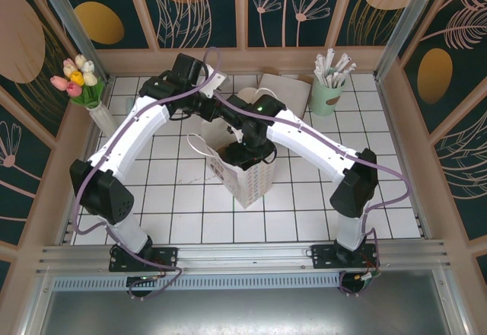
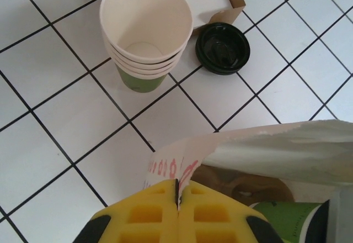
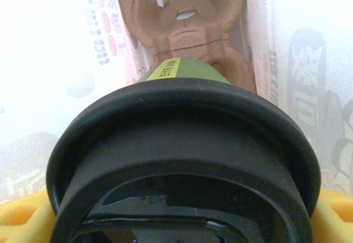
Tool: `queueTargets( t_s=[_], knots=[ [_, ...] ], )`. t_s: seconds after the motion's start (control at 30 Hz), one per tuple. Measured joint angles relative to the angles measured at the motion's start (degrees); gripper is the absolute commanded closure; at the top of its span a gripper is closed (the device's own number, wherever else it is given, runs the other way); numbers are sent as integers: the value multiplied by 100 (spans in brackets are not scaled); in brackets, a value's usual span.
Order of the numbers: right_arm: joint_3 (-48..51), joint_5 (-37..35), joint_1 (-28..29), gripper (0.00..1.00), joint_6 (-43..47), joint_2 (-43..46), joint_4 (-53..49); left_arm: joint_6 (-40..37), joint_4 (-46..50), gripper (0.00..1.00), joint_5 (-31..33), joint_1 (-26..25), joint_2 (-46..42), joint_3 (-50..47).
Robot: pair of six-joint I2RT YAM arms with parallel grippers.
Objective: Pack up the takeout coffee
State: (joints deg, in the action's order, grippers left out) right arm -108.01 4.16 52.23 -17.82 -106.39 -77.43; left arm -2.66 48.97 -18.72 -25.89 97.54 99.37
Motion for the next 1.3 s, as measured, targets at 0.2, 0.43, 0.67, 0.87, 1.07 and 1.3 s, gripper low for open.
queueTargets(
  t_s=[0.2, 0.43, 0.67, 0.87, 1.07, 1.3],
  knots=[
    [0, 22, 24, 37, -299, -81, 0, 125, -87, 100, -39, -7, -87, -125],
    [2, 44, 39, 38, -411, -127, 0, 234, -101, 100, -15, -15, -87, -125],
    [2, 39, 39, 38, -422, -157, 0, 321, -105, 100, 35, -15, -87, -125],
    [2, 22, 39, 38, -420, -221, 0, 385, -125, 100, 76, -15, -87, -127],
    [7, 24, 39, 38, -417, -240, 0, 468, -295, 100, 94, -15, -94, -234],
    [35, 22, 39, 38, -420, -240, 0, 522, -420, 100, 72, -20, -221, -367]
  ],
)
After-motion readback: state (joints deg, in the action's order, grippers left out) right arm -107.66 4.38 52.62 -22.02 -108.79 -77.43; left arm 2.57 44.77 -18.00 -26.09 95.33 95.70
